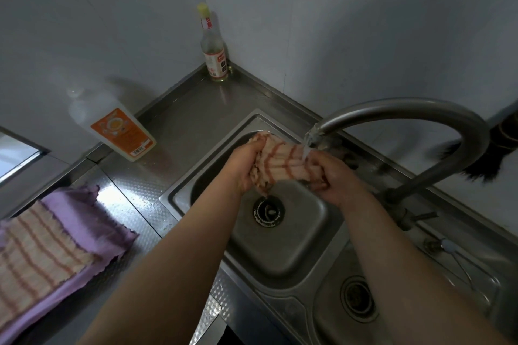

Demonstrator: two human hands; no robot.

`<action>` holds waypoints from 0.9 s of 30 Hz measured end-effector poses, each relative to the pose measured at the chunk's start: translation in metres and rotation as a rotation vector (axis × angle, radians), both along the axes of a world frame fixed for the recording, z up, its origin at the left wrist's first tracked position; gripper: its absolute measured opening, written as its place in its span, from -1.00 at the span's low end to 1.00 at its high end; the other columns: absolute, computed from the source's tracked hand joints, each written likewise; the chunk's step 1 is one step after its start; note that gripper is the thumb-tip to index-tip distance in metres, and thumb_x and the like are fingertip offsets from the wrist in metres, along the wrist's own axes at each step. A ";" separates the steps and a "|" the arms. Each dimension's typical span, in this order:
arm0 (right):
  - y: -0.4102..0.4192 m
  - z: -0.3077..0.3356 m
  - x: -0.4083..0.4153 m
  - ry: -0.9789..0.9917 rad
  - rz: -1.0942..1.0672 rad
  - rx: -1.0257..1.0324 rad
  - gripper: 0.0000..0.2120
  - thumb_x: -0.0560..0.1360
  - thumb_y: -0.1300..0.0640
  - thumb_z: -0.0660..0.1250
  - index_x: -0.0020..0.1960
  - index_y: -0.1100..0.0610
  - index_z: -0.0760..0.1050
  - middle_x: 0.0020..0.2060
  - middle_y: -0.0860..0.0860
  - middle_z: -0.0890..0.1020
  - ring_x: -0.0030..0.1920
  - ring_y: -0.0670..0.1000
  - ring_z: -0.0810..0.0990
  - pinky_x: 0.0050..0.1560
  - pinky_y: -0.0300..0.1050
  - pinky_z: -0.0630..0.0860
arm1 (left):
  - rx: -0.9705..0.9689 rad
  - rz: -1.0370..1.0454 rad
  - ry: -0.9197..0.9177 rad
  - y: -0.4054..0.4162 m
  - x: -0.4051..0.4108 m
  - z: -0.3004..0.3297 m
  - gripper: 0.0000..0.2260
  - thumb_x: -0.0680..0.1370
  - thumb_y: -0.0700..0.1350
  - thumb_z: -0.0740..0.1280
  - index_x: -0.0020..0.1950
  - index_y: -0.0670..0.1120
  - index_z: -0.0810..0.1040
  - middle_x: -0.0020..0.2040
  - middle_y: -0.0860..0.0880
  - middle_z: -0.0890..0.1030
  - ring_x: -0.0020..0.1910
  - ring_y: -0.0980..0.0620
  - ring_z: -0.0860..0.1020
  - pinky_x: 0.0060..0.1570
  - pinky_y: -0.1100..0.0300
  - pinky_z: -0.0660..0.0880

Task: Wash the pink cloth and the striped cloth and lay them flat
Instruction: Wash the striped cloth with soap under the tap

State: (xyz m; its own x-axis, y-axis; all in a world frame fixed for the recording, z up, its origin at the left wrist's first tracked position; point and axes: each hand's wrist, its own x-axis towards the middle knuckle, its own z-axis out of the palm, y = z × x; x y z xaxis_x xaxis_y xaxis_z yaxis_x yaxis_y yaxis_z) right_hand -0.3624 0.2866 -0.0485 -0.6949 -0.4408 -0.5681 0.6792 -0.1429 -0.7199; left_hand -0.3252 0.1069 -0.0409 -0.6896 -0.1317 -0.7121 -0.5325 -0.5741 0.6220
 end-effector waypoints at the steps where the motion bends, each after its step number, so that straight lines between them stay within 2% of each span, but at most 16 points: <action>1: -0.007 0.003 0.004 0.070 -0.102 0.035 -0.82 0.43 0.03 0.43 -0.08 0.13 0.60 -0.34 0.02 0.60 -0.32 0.01 0.56 -0.37 -0.21 0.40 | 0.015 0.008 -0.017 0.006 0.000 -0.003 -0.74 0.61 -0.08 0.24 0.20 -0.22 0.51 0.05 -0.23 0.66 -0.01 -0.13 0.65 -0.04 0.04 0.58; 3: -0.029 0.013 0.017 0.285 -0.160 0.294 -0.80 0.56 0.01 0.26 -0.06 0.12 0.57 -0.23 0.05 0.67 -0.19 0.05 0.66 -0.15 0.00 0.63 | 0.046 0.015 0.025 0.017 -0.002 -0.008 -0.67 0.57 -0.06 0.30 0.25 -0.24 0.49 0.03 -0.20 0.66 -0.03 -0.11 0.66 -0.08 0.05 0.59; 6: -0.057 0.025 0.038 0.585 0.004 0.672 -0.62 0.60 -0.17 0.11 -0.16 0.05 0.53 -0.31 0.00 0.62 -0.27 -0.07 0.62 -0.26 -0.19 0.53 | 0.054 0.047 0.065 0.040 -0.005 -0.005 -0.71 0.55 -0.03 0.35 0.16 -0.19 0.53 -0.17 -0.11 0.60 -0.23 -0.02 0.59 -0.18 0.09 0.55; 8: -0.053 0.025 0.025 0.626 0.003 0.835 -0.63 0.62 -0.11 0.10 -0.25 0.04 0.46 -0.35 -0.01 0.56 -0.32 -0.08 0.56 -0.28 -0.29 0.45 | 0.011 0.063 0.035 0.062 -0.006 0.000 -0.73 0.55 0.04 0.34 -0.04 -0.17 0.61 -0.30 -0.07 0.60 -0.30 -0.01 0.56 -0.15 0.11 0.52; 9: -0.048 0.022 0.014 0.604 -0.013 0.875 -0.67 0.62 -0.01 0.13 -0.30 0.02 0.38 -0.32 0.01 0.55 -0.27 -0.02 0.56 -0.18 -0.30 0.49 | -0.032 0.061 0.023 0.070 -0.008 -0.001 -0.70 0.56 0.08 0.33 -0.17 -0.13 0.61 -0.36 -0.06 0.60 -0.33 -0.02 0.56 -0.16 0.12 0.52; 11: -0.044 0.017 0.006 0.504 -0.062 0.832 -0.67 0.59 0.10 0.17 -0.34 0.00 0.29 -0.31 0.03 0.52 -0.13 0.14 0.59 0.05 -0.06 0.55 | -0.134 0.064 -0.009 0.078 -0.012 -0.001 -0.65 0.56 0.13 0.29 -0.27 -0.08 0.58 -0.38 -0.05 0.61 -0.32 -0.03 0.58 -0.14 0.11 0.55; 13: -0.050 0.016 0.016 0.468 -0.111 0.763 -0.69 0.58 0.08 0.17 -0.35 0.03 0.36 -0.38 0.00 0.51 -0.19 0.15 0.61 -0.09 0.03 0.54 | -0.197 0.083 -0.033 0.070 -0.017 -0.001 -0.66 0.59 0.09 0.23 -0.24 -0.09 0.58 -0.31 -0.07 0.62 -0.23 -0.07 0.60 -0.02 0.06 0.56; 14: -0.054 0.016 0.023 0.487 -0.101 0.757 -0.69 0.57 0.07 0.17 -0.35 0.04 0.39 -0.39 0.00 0.53 -0.25 0.10 0.59 -0.16 -0.02 0.51 | -0.194 0.086 -0.035 0.065 -0.017 0.001 -0.68 0.60 0.03 0.21 -0.26 -0.10 0.55 -0.34 -0.07 0.59 -0.25 -0.06 0.58 -0.06 0.08 0.55; 17: -0.046 0.013 0.020 0.526 -0.029 0.833 -0.69 0.57 0.11 0.14 -0.35 0.04 0.36 -0.31 0.04 0.53 -0.24 0.04 0.49 -0.16 -0.12 0.41 | -0.076 -0.054 -0.069 0.066 -0.008 0.007 -0.68 0.61 -0.08 0.18 -0.35 -0.10 0.43 -0.52 -0.04 0.45 -0.57 0.04 0.45 -0.49 0.29 0.42; 19: -0.028 0.000 0.001 0.458 -0.033 0.835 -0.73 0.57 0.13 0.15 -0.28 0.12 0.42 -0.27 0.09 0.53 -0.16 0.09 0.51 -0.12 -0.12 0.39 | -0.012 -0.205 -0.038 0.073 0.000 0.005 -0.69 0.62 -0.04 0.19 -0.31 -0.11 0.43 -0.55 -0.02 0.44 -0.64 0.08 0.41 -0.61 0.35 0.35; 20: -0.021 -0.007 -0.006 0.411 -0.027 0.775 -0.76 0.57 0.11 0.17 -0.20 0.18 0.48 -0.23 0.12 0.57 -0.11 0.14 0.56 -0.12 -0.09 0.42 | 0.008 -0.247 -0.007 0.073 0.003 0.007 -0.72 0.62 -0.01 0.21 -0.22 -0.13 0.50 -0.48 -0.05 0.53 -0.57 0.06 0.49 -0.55 0.30 0.45; 22: -0.009 -0.017 -0.007 0.311 0.089 0.568 -0.67 0.56 -0.10 0.20 0.02 0.13 0.59 -0.06 0.14 0.66 0.03 0.18 0.62 -0.01 0.01 0.54 | 0.030 -0.317 0.030 0.058 0.004 0.011 -0.68 0.61 0.07 0.23 -0.01 -0.18 0.59 -0.21 -0.13 0.67 -0.27 -0.05 0.66 -0.16 0.10 0.62; 24: 0.002 -0.025 0.003 0.166 0.257 0.429 -0.44 0.42 -0.46 0.14 0.14 -0.11 0.59 0.11 0.03 0.66 0.14 0.09 0.60 0.16 0.12 0.51 | 0.030 -0.384 0.015 0.033 0.002 0.010 -0.47 0.49 0.25 0.32 0.18 -0.18 0.58 0.02 -0.18 0.68 0.04 -0.15 0.65 0.21 -0.08 0.50; 25: 0.006 -0.023 0.006 0.137 0.330 0.430 -0.37 0.34 -0.54 0.12 0.11 -0.14 0.60 0.10 0.00 0.66 0.12 0.05 0.61 0.14 0.09 0.51 | 0.015 -0.451 -0.006 0.020 0.001 0.008 -0.34 0.39 0.33 0.38 0.26 -0.16 0.55 0.13 -0.19 0.65 0.15 -0.19 0.61 0.30 -0.14 0.42; 26: 0.010 -0.019 0.007 0.151 0.413 0.457 -0.33 0.32 -0.55 0.13 0.06 -0.08 0.64 0.00 0.00 0.69 -0.01 0.01 0.63 0.00 -0.02 0.54 | -0.034 -0.530 -0.036 0.011 0.001 0.006 -0.27 0.34 0.36 0.40 0.30 -0.14 0.52 0.19 -0.20 0.62 0.19 -0.20 0.58 0.33 -0.16 0.38; 27: 0.013 -0.016 0.007 0.185 0.481 0.512 -0.33 0.33 -0.53 0.16 -0.01 0.01 0.65 -0.16 0.01 0.69 -0.22 -0.03 0.61 -0.22 -0.16 0.49 | -0.147 -0.599 -0.065 0.006 0.000 0.001 -0.30 0.37 0.35 0.38 0.31 -0.13 0.51 0.22 -0.20 0.60 0.20 -0.20 0.57 0.32 -0.14 0.39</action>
